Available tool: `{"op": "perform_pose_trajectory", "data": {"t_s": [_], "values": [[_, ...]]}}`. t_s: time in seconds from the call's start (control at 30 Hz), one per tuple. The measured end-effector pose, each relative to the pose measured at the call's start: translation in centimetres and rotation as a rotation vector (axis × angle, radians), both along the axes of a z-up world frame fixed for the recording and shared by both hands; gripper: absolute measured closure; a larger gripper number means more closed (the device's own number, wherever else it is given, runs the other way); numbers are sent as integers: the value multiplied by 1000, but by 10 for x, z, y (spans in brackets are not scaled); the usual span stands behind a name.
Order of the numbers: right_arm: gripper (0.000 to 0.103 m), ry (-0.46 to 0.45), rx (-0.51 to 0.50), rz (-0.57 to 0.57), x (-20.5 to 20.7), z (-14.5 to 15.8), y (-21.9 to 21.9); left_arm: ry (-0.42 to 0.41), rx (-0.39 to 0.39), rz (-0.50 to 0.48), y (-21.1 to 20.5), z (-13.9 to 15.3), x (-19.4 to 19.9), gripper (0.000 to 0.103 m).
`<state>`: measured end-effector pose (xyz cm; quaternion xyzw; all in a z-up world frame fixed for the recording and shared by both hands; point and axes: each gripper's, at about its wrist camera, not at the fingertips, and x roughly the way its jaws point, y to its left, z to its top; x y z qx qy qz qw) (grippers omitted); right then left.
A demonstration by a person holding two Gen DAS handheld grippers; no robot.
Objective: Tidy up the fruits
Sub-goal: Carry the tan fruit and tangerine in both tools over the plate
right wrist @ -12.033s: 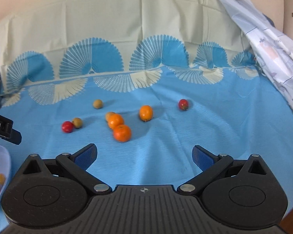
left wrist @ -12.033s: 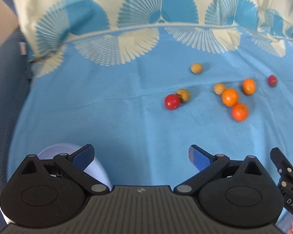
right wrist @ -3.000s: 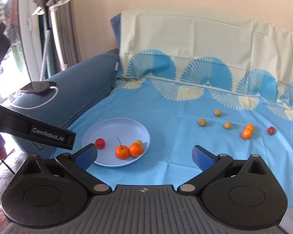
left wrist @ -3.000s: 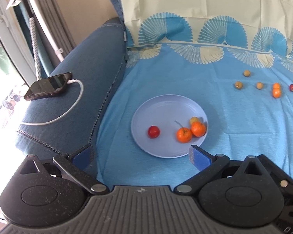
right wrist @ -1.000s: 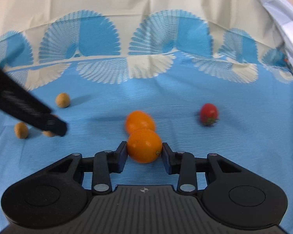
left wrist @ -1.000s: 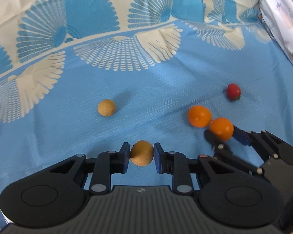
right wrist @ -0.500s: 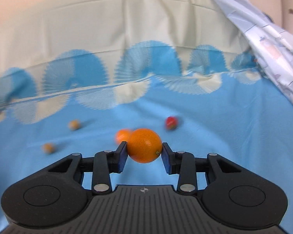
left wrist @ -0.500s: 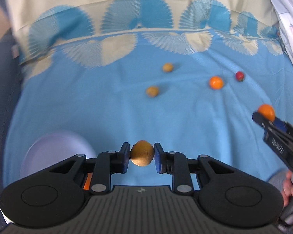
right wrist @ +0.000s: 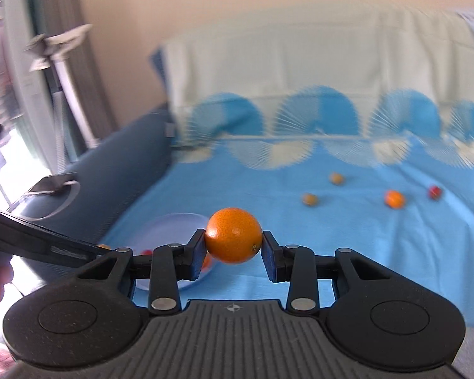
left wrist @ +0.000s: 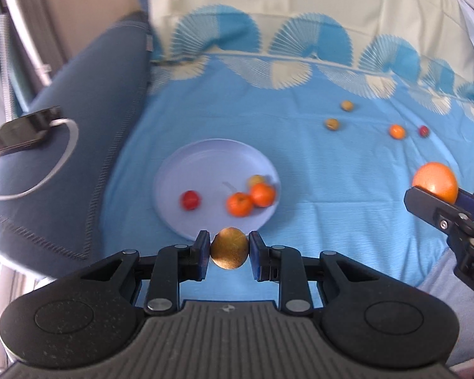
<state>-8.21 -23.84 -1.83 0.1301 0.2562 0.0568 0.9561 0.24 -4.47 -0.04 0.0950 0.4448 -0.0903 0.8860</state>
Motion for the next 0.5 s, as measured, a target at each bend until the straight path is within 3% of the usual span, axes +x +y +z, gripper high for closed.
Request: {"op": "perform_pose_trajectory", "data": {"t_s": [0.27,0.5], "values": [[64,2,-73,133,-27,15,58,-32,-65,46,37,7,-32,74],[64,1,-95,107,-36,22,67,-47,-101,56,47,9,-41,74]]}}
